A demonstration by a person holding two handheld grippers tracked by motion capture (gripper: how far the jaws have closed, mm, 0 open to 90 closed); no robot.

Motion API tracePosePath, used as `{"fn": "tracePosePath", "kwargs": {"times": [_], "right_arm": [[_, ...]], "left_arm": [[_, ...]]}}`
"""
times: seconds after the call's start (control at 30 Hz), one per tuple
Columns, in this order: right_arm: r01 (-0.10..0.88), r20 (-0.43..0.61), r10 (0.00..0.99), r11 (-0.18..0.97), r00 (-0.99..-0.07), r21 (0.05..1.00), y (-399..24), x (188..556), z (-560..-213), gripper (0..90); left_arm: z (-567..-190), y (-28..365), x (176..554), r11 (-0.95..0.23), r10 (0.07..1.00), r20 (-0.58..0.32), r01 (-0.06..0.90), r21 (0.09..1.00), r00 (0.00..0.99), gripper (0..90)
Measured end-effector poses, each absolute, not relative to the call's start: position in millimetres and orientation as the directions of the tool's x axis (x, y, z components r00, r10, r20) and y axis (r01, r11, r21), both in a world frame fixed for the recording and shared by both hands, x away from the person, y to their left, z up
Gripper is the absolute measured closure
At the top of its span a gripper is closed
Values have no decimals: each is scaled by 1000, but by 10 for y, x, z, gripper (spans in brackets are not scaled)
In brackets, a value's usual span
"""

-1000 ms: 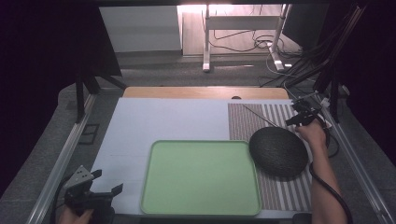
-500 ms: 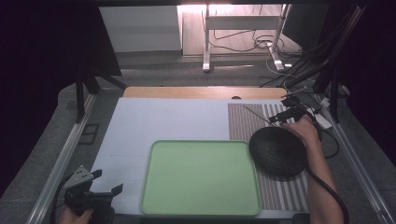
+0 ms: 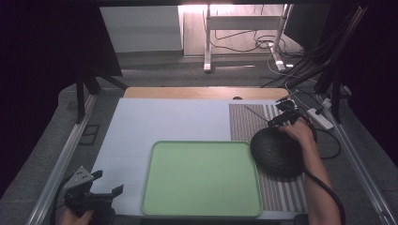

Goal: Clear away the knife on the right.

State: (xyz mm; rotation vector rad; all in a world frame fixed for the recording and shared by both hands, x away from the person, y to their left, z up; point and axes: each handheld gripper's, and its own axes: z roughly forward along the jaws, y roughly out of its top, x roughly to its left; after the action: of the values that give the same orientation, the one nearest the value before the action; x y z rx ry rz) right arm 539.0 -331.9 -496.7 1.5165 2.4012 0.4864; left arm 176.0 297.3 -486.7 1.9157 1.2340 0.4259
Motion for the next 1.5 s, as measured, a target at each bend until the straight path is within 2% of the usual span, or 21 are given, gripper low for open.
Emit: {"fn": "tracePosePath", "kwargs": {"times": [0.03, 0.07, 0.13, 0.23, 0.3, 0.37, 0.57, 0.8, 1.13, 1.27, 1.5], "right_arm": [[812, -51, 902, 409, -428, 415, -3319, 5385, -4967, 222], [798, -50, 888, 434, -457, 418, -3324, 5369, -4946, 337], [782, -51, 870, 465, -491, 415, -3327, 5345, -4917, 496], [790, -31, 872, 457, -489, 409, -3350, 5352, -4898, 605], [767, -42, 851, 492, -523, 413, -3333, 5351, -4896, 743], [733, -63, 821, 538, -567, 416, -3307, 5333, -4903, 783], [743, -6, 818, 525, -575, 415, -3368, 5372, -4894, 801], [742, -55, 838, 509, -543, 436, -3517, 5380, -4816, 802], [759, -27, 871, 442, -490, 479, -3728, 5304, -4627, 801], [762, -2, 872, 429, -490, 484, -3700, 5245, -4592, 801], [752, 20, 847, 461, -532, 471, -3417, 5042, -4594, 800]], "left_arm": [[-4867, 2973, 1760, -203, 874, -136, 604, 771, 467, 26], [-4867, 2974, 1760, -203, 874, -136, 604, 771, 467, 26], [-4867, 2974, 1759, -204, 873, -136, 604, 771, 468, 26], [-4867, 2970, 1759, -208, 873, -132, 604, 770, 469, 26], [-4867, 2966, 1759, -211, 873, -129, 603, 769, 470, 26], [-4867, 2965, 1760, -212, 873, -128, 604, 769, 470, 26], [-4867, 2968, 1759, -209, 873, -131, 604, 769, 469, 26], [-4867, 2973, 1758, -204, 874, -135, 604, 770, 467, 26], [-4867, 2975, 1760, -202, 873, -138, 605, 770, 467, 27], [-4867, 2973, 1759, -204, 872, -138, 605, 770, 469, 26], [-4866, 2978, 1756, -205, 871, -138, 603, 771, 472, 26]]}}
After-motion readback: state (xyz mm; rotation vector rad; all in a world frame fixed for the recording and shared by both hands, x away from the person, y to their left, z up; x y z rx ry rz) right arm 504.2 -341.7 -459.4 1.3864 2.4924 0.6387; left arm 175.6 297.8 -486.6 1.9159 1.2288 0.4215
